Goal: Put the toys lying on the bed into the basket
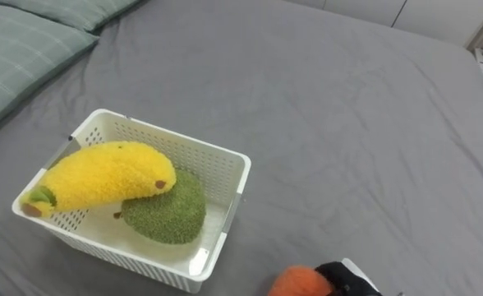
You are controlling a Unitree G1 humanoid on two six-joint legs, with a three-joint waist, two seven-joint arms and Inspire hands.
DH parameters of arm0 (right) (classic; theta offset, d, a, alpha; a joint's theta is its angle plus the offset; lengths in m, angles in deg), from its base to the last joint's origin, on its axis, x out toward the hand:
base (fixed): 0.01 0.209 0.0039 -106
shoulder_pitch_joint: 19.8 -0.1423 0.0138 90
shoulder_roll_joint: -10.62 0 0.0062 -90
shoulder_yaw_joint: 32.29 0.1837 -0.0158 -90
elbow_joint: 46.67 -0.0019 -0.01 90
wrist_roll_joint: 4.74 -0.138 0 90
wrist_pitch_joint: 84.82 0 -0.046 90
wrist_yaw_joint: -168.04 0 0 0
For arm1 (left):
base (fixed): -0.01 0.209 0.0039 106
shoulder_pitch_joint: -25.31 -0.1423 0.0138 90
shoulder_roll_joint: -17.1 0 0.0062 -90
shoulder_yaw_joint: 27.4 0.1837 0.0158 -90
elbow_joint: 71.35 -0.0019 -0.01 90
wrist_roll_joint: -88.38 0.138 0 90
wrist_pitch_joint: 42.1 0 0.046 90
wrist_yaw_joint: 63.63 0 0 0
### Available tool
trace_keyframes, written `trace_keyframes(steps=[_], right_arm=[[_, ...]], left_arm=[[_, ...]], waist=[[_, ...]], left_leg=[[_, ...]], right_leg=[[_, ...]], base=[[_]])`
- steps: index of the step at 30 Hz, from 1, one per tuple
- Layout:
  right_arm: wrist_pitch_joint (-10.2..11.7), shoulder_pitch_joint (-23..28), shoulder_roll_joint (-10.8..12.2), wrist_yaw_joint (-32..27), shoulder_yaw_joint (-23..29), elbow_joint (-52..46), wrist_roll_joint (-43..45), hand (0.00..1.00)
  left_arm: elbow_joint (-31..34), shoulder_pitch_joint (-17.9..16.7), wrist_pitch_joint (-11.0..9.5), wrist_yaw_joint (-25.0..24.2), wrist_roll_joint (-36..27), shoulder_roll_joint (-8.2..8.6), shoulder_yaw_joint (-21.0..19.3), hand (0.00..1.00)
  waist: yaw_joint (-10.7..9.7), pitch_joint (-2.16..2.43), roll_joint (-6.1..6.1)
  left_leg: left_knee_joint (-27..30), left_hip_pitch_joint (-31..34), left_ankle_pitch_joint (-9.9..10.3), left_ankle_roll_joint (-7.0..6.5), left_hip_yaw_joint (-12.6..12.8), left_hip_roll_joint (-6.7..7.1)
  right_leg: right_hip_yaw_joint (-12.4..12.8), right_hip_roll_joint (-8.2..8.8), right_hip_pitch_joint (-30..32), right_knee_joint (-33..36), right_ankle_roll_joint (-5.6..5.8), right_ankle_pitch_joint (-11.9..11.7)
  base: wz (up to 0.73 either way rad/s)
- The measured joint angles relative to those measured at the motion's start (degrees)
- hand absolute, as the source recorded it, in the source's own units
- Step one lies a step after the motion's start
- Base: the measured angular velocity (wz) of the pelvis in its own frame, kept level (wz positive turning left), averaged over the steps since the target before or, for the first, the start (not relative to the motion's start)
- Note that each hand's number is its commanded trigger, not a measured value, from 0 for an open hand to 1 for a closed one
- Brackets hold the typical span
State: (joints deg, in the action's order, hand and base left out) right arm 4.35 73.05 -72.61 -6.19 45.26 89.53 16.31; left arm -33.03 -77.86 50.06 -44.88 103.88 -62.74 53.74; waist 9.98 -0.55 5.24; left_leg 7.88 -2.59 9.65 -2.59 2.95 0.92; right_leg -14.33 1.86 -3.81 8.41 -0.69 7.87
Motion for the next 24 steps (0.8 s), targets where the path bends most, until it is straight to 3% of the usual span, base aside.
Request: trace_keyframes(steps=[15,22,24], right_arm=[[0.12,-0.05,0.47,1.43,0.00,-0.03,0.01,1.00],[-0.50,0.44,0.34,1.80,0.16,-5.02,1.80,1.00],[-0.55,0.57,-0.04,1.80,0.20,-8.89,1.65,1.00]], left_arm=[[0.00,0.04,-0.16,-1.08,0.30,0.19,-1.12,0.00],[0.04,-0.11,-0.16,-0.88,0.29,0.14,-1.17,0.00],[0.03,-0.26,-0.16,-0.56,0.19,-0.03,-1.18,0.00]], waist=[[0.51,0.51,0.75],[0.12,0.48,0.90],[-0.21,0.25,1.02]], left_leg=[[-0.01,-0.09,-0.01,0.00,0.12,0.06],[0.06,-0.20,-0.02,0.00,0.07,0.06],[-0.09,-0.20,-0.02,0.00,0.07,0.06]], right_leg=[[0.19,-0.04,-0.12,-0.48,0.01,0.00],[0.17,-0.03,-0.29,-0.49,0.01,0.00],[0.18,-0.03,-0.34,-0.50,0.00,0.00]], base=[[0.00],[0.00],[0.00]])
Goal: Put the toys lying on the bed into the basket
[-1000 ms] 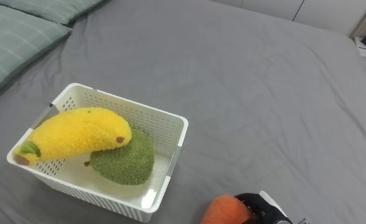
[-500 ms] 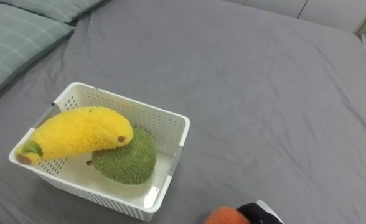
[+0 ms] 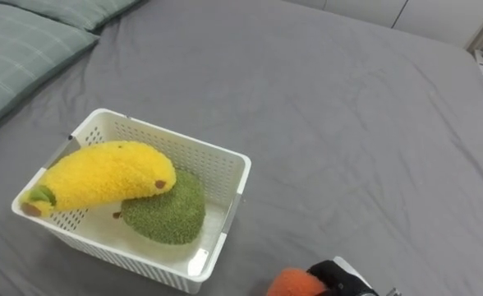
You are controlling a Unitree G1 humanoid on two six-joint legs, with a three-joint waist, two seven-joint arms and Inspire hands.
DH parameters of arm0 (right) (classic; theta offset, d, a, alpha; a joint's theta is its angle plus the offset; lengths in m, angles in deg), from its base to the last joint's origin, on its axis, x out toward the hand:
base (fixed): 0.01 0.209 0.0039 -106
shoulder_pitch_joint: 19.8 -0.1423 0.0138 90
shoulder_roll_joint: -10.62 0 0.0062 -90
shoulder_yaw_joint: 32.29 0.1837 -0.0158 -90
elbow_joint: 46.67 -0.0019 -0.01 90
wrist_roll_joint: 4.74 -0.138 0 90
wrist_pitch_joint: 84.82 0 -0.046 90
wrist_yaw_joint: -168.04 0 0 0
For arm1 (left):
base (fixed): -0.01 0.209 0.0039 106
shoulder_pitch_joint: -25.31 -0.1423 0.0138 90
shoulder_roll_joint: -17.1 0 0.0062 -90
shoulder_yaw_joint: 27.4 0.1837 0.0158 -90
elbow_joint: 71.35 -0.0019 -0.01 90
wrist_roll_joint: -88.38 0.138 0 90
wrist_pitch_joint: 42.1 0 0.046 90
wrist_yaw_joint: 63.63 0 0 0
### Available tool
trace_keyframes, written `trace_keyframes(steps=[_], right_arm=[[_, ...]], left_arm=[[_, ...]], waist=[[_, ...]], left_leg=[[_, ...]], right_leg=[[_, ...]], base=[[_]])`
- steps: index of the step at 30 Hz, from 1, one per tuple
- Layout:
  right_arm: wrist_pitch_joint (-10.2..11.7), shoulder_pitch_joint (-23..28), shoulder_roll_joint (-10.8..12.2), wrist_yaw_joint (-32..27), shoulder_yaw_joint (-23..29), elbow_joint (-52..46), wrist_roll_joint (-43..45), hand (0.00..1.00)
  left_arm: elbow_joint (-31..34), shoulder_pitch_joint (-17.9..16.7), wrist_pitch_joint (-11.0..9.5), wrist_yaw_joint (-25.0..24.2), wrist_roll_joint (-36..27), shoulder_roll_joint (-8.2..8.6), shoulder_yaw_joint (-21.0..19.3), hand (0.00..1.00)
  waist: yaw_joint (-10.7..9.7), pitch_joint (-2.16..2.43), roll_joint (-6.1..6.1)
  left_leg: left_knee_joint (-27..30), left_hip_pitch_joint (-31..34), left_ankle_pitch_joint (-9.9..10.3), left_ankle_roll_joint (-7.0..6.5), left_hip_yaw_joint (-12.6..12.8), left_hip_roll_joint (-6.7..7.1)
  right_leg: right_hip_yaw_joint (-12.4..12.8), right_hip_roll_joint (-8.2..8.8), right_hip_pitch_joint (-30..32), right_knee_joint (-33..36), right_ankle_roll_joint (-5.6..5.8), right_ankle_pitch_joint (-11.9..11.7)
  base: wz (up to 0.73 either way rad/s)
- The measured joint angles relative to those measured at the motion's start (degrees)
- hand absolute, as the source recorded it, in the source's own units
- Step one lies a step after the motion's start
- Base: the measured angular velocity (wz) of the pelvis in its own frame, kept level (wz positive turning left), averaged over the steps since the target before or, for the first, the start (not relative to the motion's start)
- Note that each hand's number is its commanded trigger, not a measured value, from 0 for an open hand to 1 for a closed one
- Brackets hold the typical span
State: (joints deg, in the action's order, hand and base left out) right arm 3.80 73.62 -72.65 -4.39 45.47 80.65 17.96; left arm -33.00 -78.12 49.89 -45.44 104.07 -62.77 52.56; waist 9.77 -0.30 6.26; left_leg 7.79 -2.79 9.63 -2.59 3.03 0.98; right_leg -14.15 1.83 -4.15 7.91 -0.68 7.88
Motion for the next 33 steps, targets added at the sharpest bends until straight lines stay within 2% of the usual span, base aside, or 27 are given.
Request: trace_keyframes(steps=[7,9,13,21,25,26,28,33], right_arm=[[0.00,0.03,-1.38,-1.24,0.32,-9.69,-0.25,1.00],[0.01,0.04,-1.85,-1.40,0.59,-15.11,-0.14,1.00],[0.02,0.03,-1.93,-2.16,1.02,-21.08,-0.20,1.00],[-0.10,-0.08,-2.12,-3.02,5.02,-33.22,0.04,1.00],[-0.10,-0.63,-2.07,-3.03,6.64,-36.96,0.13,1.00],[-0.33,-0.70,-2.03,-3.03,6.90,-38.22,0.35,1.00],[-1.14,-0.86,-1.83,-2.93,6.89,-40.90,0.30,1.00],[-1.18,-1.84,-1.85,-2.99,6.89,-46.60,0.02,1.00]], left_arm=[[-0.04,0.11,-0.43,0.46,-0.38,-0.02,-0.21,0.00],[-0.21,0.06,-0.43,0.46,-0.37,0.03,-0.67,0.00],[-0.25,0.03,-0.45,1.48,-0.37,0.09,-0.99,0.00],[-1.26,0.05,-0.38,1.59,0.20,0.10,-1.14,0.00],[-1.55,0.15,-0.38,1.56,0.21,0.06,-1.94,0.00],[-1.76,0.11,-0.42,1.56,0.20,0.05,-2.30,0.00],[-2.31,0.16,-0.41,1.55,0.20,0.04,-2.85,0.00],[-2.36,0.14,-0.41,1.58,0.22,0.05,-3.21,0.00]], waist=[[0.18,-0.12,0.09],[0.29,-0.25,-0.10],[0.17,-0.27,-0.16],[0.11,-0.42,-0.51],[0.09,-0.33,-0.49],[0.25,-0.18,-0.27],[0.18,-0.09,-0.27],[0.58,0.00,-0.41]], left_leg=[[-0.17,-0.92,0.01,0.00,0.98,-0.13],[-0.29,-1.05,0.01,0.00,1.53,-0.18],[-0.38,-1.21,0.01,0.00,1.58,-0.19],[-0.33,-0.93,0.01,0.00,1.51,-0.20],[-0.34,-0.94,0.01,0.00,1.52,-0.20],[-0.34,-0.95,0.00,0.00,1.53,-0.21],[-0.35,-0.96,0.01,0.00,1.56,-0.21],[-0.34,-1.43,0.00,-0.01,1.59,-0.23]], right_leg=[[1.11,-0.18,-0.19,0.03,0.00,0.00],[1.65,-0.25,-0.06,0.07,-0.01,-0.01],[1.78,-0.26,-0.05,0.15,-0.01,-0.01],[1.77,-0.24,0.33,0.32,0.00,-0.01],[1.82,-0.25,0.31,0.31,0.00,-0.01],[1.84,-0.25,0.27,0.34,0.00,-0.01],[1.91,-0.25,0.30,0.39,0.00,-0.01],[1.90,-0.22,0.17,0.74,0.00,-0.01]], base=[[-0.07],[-0.12],[-0.02],[0.00],[0.00],[0.00],[0.00],[0.00]])
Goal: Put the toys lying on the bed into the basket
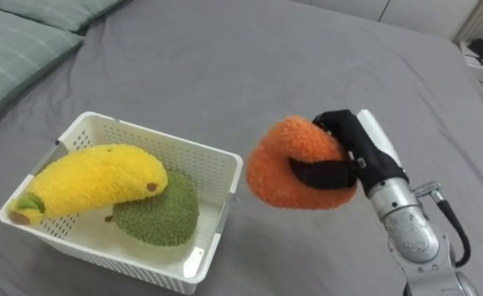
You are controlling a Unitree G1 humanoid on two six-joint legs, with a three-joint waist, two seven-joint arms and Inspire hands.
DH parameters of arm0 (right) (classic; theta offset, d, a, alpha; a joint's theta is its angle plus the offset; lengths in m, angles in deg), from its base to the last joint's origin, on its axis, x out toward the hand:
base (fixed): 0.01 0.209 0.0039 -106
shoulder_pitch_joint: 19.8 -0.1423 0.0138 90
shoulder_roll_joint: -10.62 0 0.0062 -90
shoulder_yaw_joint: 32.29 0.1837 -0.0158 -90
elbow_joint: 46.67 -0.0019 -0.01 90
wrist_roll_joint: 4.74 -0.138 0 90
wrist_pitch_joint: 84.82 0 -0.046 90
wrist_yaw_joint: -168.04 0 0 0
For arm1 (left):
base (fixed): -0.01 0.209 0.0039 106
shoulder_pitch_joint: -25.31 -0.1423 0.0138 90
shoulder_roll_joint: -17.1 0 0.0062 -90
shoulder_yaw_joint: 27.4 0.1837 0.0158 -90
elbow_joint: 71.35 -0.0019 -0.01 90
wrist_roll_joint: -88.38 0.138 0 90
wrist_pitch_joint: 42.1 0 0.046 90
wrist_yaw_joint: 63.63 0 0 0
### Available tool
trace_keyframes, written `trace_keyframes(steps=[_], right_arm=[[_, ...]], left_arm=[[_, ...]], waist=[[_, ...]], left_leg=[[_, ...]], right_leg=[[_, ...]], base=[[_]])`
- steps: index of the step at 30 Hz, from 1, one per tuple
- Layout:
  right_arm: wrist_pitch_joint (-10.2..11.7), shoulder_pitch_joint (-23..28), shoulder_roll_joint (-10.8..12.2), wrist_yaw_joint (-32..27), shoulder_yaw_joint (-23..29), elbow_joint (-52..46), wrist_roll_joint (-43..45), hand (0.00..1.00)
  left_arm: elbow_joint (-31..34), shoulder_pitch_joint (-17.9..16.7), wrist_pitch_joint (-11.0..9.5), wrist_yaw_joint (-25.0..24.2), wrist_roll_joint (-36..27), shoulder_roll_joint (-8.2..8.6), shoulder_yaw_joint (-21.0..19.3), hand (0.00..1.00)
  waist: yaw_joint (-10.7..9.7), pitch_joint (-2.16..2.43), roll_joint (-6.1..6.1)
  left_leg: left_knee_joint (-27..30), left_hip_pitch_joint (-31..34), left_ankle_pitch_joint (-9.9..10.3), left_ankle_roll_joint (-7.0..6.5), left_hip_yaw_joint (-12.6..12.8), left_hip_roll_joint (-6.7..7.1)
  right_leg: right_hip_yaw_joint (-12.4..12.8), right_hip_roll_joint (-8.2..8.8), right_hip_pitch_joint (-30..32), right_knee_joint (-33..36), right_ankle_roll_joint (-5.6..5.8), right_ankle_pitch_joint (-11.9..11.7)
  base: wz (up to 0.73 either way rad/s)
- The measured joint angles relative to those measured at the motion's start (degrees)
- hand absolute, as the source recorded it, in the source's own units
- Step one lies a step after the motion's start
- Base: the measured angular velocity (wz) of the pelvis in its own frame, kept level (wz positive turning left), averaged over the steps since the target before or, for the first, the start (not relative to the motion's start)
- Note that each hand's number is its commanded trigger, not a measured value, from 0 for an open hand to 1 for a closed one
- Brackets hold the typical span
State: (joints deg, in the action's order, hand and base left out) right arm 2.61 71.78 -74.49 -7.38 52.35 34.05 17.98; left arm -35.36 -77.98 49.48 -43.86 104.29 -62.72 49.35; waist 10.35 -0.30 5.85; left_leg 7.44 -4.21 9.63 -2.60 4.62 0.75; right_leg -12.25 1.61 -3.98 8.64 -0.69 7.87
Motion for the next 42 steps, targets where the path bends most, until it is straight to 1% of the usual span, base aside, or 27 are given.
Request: trace_keyframes(steps=[3,10,13,15,20,22,25,27,28,32,34,35,36,37,38,39,40,41,42], right_arm=[[0.02,-1.45,-0.01,-0.29,-0.01,-1.33,0.00,1.00],[0.20,-3.50,-0.07,-1.68,-0.07,-6.04,-1.38,1.00],[0.19,-4.05,-0.09,-2.65,-0.60,-7.73,-2.23,1.00],[0.18,-4.88,-0.42,-2.65,-2.55,-8.13,-2.43,1.00],[0.09,-5.13,-0.46,-1.98,-5.85,-9.15,-2.38,1.00],[0.09,-5.32,-0.63,-1.75,-6.92,-9.19,-2.40,1.00],[0.05,-6.29,-0.98,-0.62,-7.44,-9.54,-2.49,1.00],[0.06,-7.96,-1.30,-0.55,-9.20,-9.61,-2.65,1.00],[0.07,-8.23,-1.28,-0.38,-9.58,-9.61,-2.76,1.00],[0.07,-9.18,-1.13,1.50,-12.37,-9.42,-4.45,1.00],[0.06,-9.16,-1.17,2.12,-14.07,-9.38,-4.36,1.00],[0.04,-9.16,-1.19,2.74,-14.85,-9.37,-4.26,0.88],[-0.06,-9.16,-1.21,3.18,-15.58,-9.25,-4.23,0.81],[-0.06,-9.16,-1.20,3.29,-16.04,-9.07,-4.23,0.67],[-0.07,-9.16,-1.17,3.93,-16.59,-8.79,-4.23,0.64],[-0.12,-9.16,-1.24,4.34,-17.18,-8.61,-4.22,0.44],[-0.16,-9.16,-1.24,4.38,-17.53,-8.51,-4.22,0.05],[-0.38,-9.16,-1.21,4.49,-18.29,-8.35,-4.22,0.00],[-0.66,-9.16,-1.18,5.07,-18.75,-8.31,-4.22,0.00]], left_arm=[[-0.47,0.10,-0.03,0.00,-0.01,0.00,0.02,0.00],[-1.36,0.28,-0.23,0.07,-0.11,0.00,0.17,0.00],[-1.66,0.78,-0.26,0.06,-0.07,-0.09,0.48,0.00],[-1.68,0.96,-0.24,0.04,-0.09,-0.18,1.17,0.00],[-1.72,1.94,-0.24,-0.11,-0.09,-0.48,1.15,0.00],[-1.72,2.12,-0.24,-0.11,-0.05,-0.64,1.15,0.00],[-1.72,2.67,-0.25,-0.11,0.56,-0.91,1.19,0.00],[-2.02,2.74,-0.26,-0.10,1.19,-1.40,2.27,0.00],[-2.14,2.83,-0.26,-0.10,1.32,-1.54,2.58,0.00],[-2.63,3.39,-0.25,-0.22,2.27,-1.94,3.60,0.00],[-3.18,3.55,-0.23,-0.48,2.28,-2.08,3.72,0.00],[-3.15,3.70,-0.22,-0.80,2.33,-2.20,3.73,0.00],[-3.12,3.78,-0.20,-1.44,2.30,-2.40,3.95,0.00],[-3.12,3.79,-0.18,-1.88,2.30,-2.57,4.13,0.00],[-3.01,3.82,-0.15,-2.55,2.30,-2.91,4.59,0.00],[-2.82,3.90,-0.14,-3.05,2.30,-3.05,4.65,0.00],[-2.82,3.97,-0.13,-3.13,2.30,-3.07,4.65,0.00],[-2.82,4.03,-0.10,-3.40,2.31,-3.11,4.65,0.00],[-2.82,4.04,-0.06,-3.92,2.31,-3.17,4.64,0.00]], waist=[[0.58,0.05,0.07],[0.81,0.08,0.10],[1.17,0.19,0.25],[1.05,0.20,0.27],[1.55,0.27,0.38],[1.92,0.34,0.50],[2.98,0.64,0.97],[3.49,0.70,1.12],[3.76,0.68,1.17],[4.57,0.32,1.61],[4.95,-0.12,1.56],[5.19,-0.42,1.63],[5.39,-0.53,1.63],[5.40,-0.53,1.63],[5.46,-0.52,1.63],[5.69,-0.50,1.66],[5.71,-0.50,1.66],[5.82,-0.50,1.66],[5.91,-0.48,1.68]], left_leg=[[0.08,-0.25,-0.01,0.00,0.06,0.00],[0.19,0.17,0.00,0.00,-0.01,0.00],[0.19,0.38,0.00,0.00,-0.09,0.00],[0.19,0.46,0.00,0.00,-0.06,-0.01],[0.17,0.50,0.00,0.00,-0.14,-0.01],[0.12,0.53,0.00,0.00,-0.16,0.00],[-0.03,1.12,0.00,0.00,-0.16,-0.01],[0.09,1.06,-0.02,0.00,-0.11,-0.01],[0.08,1.02,-0.02,0.00,-0.09,-0.01],[0.04,0.89,-0.01,0.00,-0.14,0.02],[0.03,0.58,0.01,-0.03,-0.22,0.03],[-0.02,0.66,0.02,-0.03,-0.31,0.03],[-0.04,0.89,0.06,-0.07,-0.44,0.04],[0.01,1.01,0.08,-0.08,-0.60,0.05],[0.14,1.27,0.08,-0.08,-0.92,0.08],[0.28,1.63,0.07,-0.08,-1.21,0.12],[0.31,1.75,0.06,-0.08,-1.36,0.15],[0.36,1.90,0.04,-0.08,-1.56,0.17],[0.41,2.05,0.04,-0.08,-1.69,0.17]], right_leg=[[0.04,0.02,-0.06,0.11,0.00,0.00],[-0.01,0.03,0.04,0.12,-0.01,-0.01],[-0.47,0.05,0.12,0.10,-0.01,-0.01],[-0.51,0.06,0.22,0.07,-0.01,-0.01],[-0.45,0.07,0.19,0.06,-0.01,-0.01],[-0.35,0.06,0.24,0.06,-0.01,-0.01],[-0.41,0.05,0.78,0.09,-0.01,-0.01],[-0.50,0.04,0.83,0.09,-0.01,-0.01],[-0.48,0.04,0.81,0.09,-0.01,-0.01],[-0.57,0.11,0.55,0.02,0.01,-0.02],[-0.64,0.11,0.14,-0.03,0.02,-0.02],[-0.69,0.11,0.16,-0.03,0.02,-0.01],[-0.78,0.13,0.25,-0.03,0.02,-0.01],[-0.91,0.15,0.27,-0.03,0.02,-0.01],[-1.23,0.19,0.32,-0.03,0.02,-0.01],[-1.76,0.26,0.49,-0.03,0.02,-0.01],[-1.99,0.29,0.55,-0.02,0.02,-0.01],[-2.10,0.30,0.62,-0.02,0.02,-0.01],[-2.17,0.30,0.68,-0.02,0.02,-0.01]], base=[[0.00],[0.00],[0.01],[0.00],[0.00],[0.00],[0.00],[0.00],[0.00],[0.02],[0.00],[0.04],[0.06],[0.10],[0.14],[0.13],[0.11],[0.08],[0.08]])
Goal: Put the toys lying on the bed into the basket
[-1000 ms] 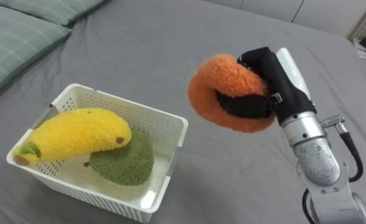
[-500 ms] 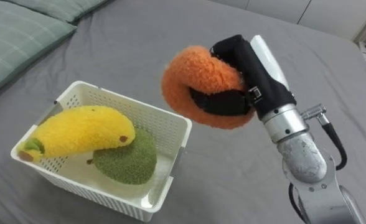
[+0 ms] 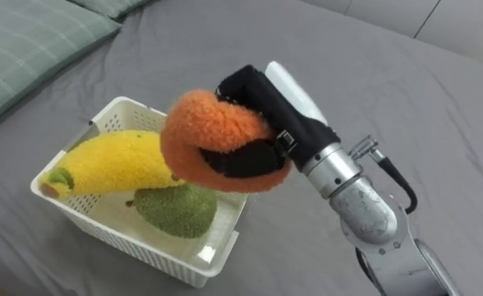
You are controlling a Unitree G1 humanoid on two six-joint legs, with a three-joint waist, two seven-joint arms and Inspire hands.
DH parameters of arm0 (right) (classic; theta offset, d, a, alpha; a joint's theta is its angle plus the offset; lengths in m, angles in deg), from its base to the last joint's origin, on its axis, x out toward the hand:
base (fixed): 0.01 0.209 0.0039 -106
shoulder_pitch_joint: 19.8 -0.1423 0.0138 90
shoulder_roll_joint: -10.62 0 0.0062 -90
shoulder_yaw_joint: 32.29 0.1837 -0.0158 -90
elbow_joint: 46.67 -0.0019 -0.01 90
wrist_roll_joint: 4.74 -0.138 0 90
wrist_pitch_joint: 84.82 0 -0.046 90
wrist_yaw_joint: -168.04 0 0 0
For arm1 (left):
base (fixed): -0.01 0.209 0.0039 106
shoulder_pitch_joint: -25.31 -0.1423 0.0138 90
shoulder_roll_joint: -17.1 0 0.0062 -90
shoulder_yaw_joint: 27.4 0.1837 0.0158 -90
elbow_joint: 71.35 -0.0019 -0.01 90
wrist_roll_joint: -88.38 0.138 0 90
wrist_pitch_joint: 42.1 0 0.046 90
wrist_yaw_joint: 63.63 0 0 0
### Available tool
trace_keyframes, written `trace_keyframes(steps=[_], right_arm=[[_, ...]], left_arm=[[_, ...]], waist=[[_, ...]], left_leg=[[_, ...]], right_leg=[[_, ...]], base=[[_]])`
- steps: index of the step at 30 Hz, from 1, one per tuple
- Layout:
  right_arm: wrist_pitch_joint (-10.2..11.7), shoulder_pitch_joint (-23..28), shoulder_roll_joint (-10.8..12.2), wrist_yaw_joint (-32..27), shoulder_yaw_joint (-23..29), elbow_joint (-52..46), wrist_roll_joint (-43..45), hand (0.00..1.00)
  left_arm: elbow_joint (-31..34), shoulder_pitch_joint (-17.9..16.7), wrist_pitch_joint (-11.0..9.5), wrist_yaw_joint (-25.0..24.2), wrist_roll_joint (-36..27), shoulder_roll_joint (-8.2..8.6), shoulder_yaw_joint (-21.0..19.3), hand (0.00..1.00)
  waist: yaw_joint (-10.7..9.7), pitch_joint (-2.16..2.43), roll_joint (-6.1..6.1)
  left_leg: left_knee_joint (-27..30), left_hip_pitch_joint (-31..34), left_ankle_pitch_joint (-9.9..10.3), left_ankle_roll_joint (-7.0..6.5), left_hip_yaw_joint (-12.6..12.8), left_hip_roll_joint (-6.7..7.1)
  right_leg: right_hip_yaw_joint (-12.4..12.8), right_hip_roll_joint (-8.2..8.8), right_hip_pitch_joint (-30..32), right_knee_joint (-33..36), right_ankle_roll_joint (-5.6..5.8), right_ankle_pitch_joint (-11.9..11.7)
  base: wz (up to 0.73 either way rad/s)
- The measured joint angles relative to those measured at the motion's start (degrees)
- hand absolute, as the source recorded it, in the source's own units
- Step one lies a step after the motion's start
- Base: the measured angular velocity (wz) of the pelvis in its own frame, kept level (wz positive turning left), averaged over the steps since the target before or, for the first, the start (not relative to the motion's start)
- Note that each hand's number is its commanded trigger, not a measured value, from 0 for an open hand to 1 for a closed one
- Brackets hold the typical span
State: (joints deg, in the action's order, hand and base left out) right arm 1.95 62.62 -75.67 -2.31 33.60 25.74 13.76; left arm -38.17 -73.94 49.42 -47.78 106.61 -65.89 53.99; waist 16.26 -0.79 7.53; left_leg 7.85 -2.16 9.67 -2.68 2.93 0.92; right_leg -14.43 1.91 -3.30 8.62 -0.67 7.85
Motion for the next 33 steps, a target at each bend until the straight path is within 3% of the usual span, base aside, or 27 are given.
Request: trace_keyframes(steps=[8,17,33], right_arm=[[-0.61,0.00,-0.03,1.06,-1.76,1.85,1.28,0.00],[-0.77,-0.01,-0.07,1.09,-1.75,3.43,2.05,0.00],[-0.82,0.00,-0.02,1.83,-1.72,3.42,2.45,0.00]], left_arm=[[-0.01,0.82,0.70,-0.57,-0.02,-0.02,0.57,0.00],[-0.01,1.45,0.85,-0.55,-0.01,-0.91,1.00,0.00],[0.01,1.70,0.91,-0.12,2.68,-0.91,1.15,0.00]], waist=[[0.01,0.26,0.38],[0.03,0.24,0.36],[-0.12,0.25,0.37]], left_leg=[[-0.01,0.19,-0.02,-0.01,-0.55,0.05],[-0.06,-0.30,-0.01,-0.01,-0.61,0.05],[-0.04,-0.43,-0.01,-0.01,-0.64,0.06]], right_leg=[[-0.65,0.05,0.03,0.00,0.01,0.00],[-0.60,0.05,-0.48,-0.01,0.01,0.00],[-0.56,0.05,-0.56,-0.03,0.01,0.00]], base=[[0.03],[0.00],[0.00]])
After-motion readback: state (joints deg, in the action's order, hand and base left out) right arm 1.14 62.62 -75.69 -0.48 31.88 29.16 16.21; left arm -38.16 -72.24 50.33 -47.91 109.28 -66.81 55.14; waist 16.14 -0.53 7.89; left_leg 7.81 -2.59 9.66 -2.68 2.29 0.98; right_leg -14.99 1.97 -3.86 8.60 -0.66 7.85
